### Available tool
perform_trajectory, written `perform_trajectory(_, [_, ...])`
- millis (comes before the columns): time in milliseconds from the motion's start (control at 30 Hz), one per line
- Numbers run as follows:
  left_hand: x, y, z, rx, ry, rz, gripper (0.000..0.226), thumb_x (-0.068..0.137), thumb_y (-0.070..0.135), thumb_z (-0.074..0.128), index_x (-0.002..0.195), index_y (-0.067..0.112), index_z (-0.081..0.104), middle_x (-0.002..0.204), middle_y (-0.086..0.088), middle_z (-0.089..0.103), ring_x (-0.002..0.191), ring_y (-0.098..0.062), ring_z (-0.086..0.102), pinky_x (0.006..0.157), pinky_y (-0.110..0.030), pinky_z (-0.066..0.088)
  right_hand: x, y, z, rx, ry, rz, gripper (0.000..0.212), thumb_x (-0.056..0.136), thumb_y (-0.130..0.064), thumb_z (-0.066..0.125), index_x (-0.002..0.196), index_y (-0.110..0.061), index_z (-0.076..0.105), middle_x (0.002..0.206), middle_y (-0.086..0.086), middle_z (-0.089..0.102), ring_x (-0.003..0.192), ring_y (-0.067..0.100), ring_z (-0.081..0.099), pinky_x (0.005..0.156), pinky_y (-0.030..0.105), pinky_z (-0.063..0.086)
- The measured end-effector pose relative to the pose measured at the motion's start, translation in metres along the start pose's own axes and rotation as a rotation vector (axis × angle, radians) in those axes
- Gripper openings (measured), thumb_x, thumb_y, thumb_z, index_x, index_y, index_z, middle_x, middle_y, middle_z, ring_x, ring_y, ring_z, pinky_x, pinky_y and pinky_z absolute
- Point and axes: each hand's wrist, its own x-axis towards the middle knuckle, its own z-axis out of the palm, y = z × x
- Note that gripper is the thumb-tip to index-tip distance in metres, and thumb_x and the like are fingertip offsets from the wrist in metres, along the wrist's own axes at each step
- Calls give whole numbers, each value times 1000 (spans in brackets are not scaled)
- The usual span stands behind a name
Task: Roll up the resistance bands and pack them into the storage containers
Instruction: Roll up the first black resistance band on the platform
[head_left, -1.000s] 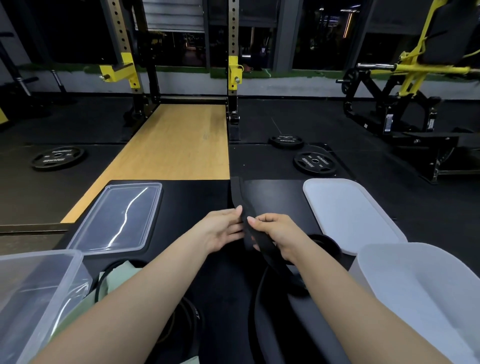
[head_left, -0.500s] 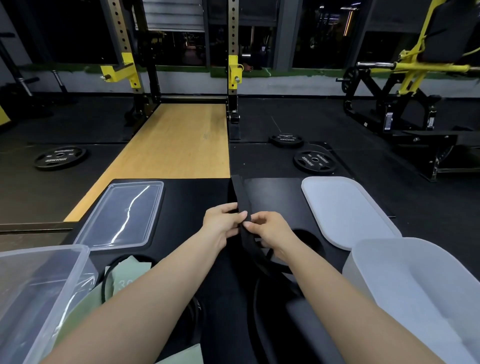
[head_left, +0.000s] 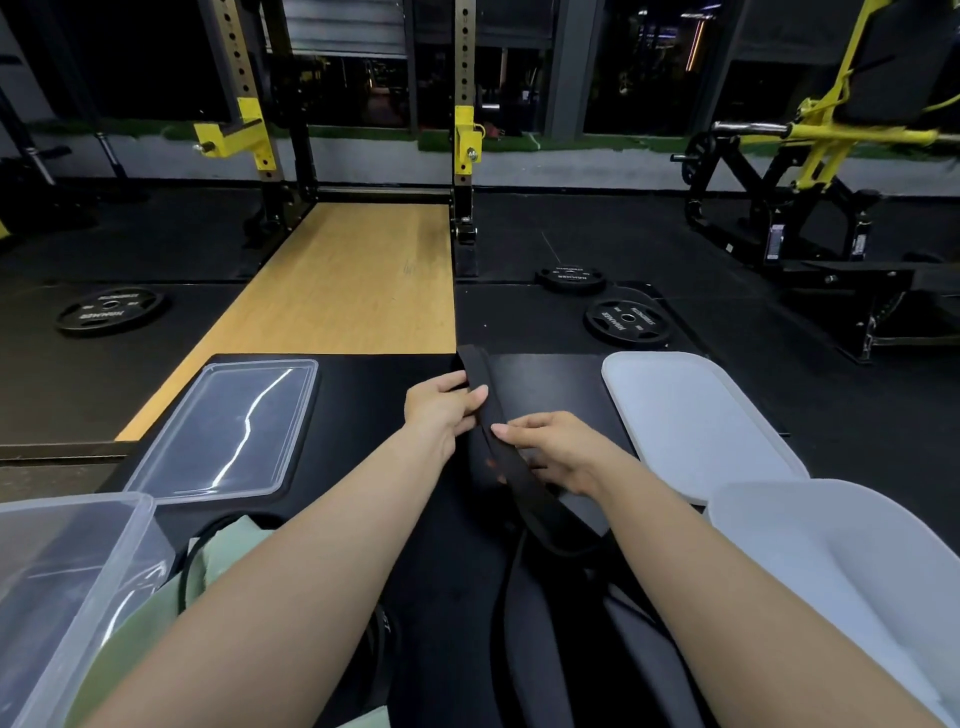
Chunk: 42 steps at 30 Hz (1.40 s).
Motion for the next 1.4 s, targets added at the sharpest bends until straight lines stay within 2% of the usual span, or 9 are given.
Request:
perform_trajectory(67, [3, -2, 2, -5, -2, -4, 44, 82, -4, 66, 124, 2, 57, 111, -15, 67, 101, -24, 65, 88, -33, 53, 6, 5, 0, 16, 63, -18, 15, 82, -16, 73, 89, -4, 70, 80, 15, 71, 79, 31, 68, 84, 45, 56])
perform_trajectory(267, [5, -6, -3, 56, -32, -28, 46, 85, 9, 68, 128, 0, 53, 116, -16, 64, 94, -22, 65, 77, -28, 54, 20, 9, 9, 54, 244, -56, 29, 75, -17, 80, 98, -3, 68, 86, 14, 72, 71, 22, 70, 58, 25, 52])
perform_trajectory(367, [-7, -7, -14, 107, -141, -105, 41, 86, 18, 67, 121, -1, 58, 105, -13, 67, 89, -20, 66, 66, -25, 57, 26, 5, 11, 4, 315, -92, 22, 74, -20, 82, 88, -11, 69, 93, 12, 72, 85, 23, 71, 68, 29, 55])
perform_trajectory(500, [-25, -15, -26, 257, -309, -199, 44, 85, 24, 66, 121, 1, 57, 106, -12, 67, 101, -24, 65, 73, -28, 57, 25, -7, 16, -23, 403, -146, 16, 75, -19, 81, 74, -18, 65, 95, 9, 70, 90, 23, 68, 75, 32, 57])
perform_trajectory(633, [-30, -24, -22, 219, -287, -199, 68, 83, 17, 70, 139, 0, 37, 124, -18, 60, 114, -30, 59, 76, -33, 55, 20, -17, 20, -129, 463, -183, 17, 75, -24, 80, 72, -21, 63, 97, 3, 68, 92, 21, 66, 82, 39, 57])
perform_trajectory(700, [-33, -25, -20, 221, -258, -176, 65, 82, 19, 71, 137, 1, 42, 124, -17, 60, 113, -29, 60, 70, -30, 57, 17, -21, 20, -139, 466, -180, 15, 76, -24, 80, 76, -17, 66, 93, 4, 68, 89, 22, 67, 80, 40, 58])
perform_trajectory(967, [-39, -13, -23, 292, -213, -62, 21, 88, 14, 63, 104, 2, 67, 103, -13, 71, 96, -24, 68, 80, -34, 57, -2, -30, 11, -102, 151, -172, 18, 89, -21, 66, 97, -6, 69, 91, 8, 71, 84, 17, 69, 71, 23, 57])
perform_trajectory(1167, [-48, 1, -23, 239, -210, -76, 15, 92, 6, 55, 99, 0, 67, 97, -12, 72, 90, -22, 70, 81, -36, 56, -29, -22, -6, -517, -78, -2, 21, 99, -34, 46, 94, -24, 64, 95, -7, 69, 92, 15, 65, 84, 28, 46])
perform_trajectory(1400, [-59, 23, -20, 66, -214, -92, 20, 97, 1, 43, 110, -6, 57, 97, -10, 69, 84, -19, 68, 69, -30, 55, -53, -9, -12, -451, -289, 78, 27, 103, -26, 40, 116, -20, 62, 117, 0, 67, 107, 16, 65, 98, 29, 47])
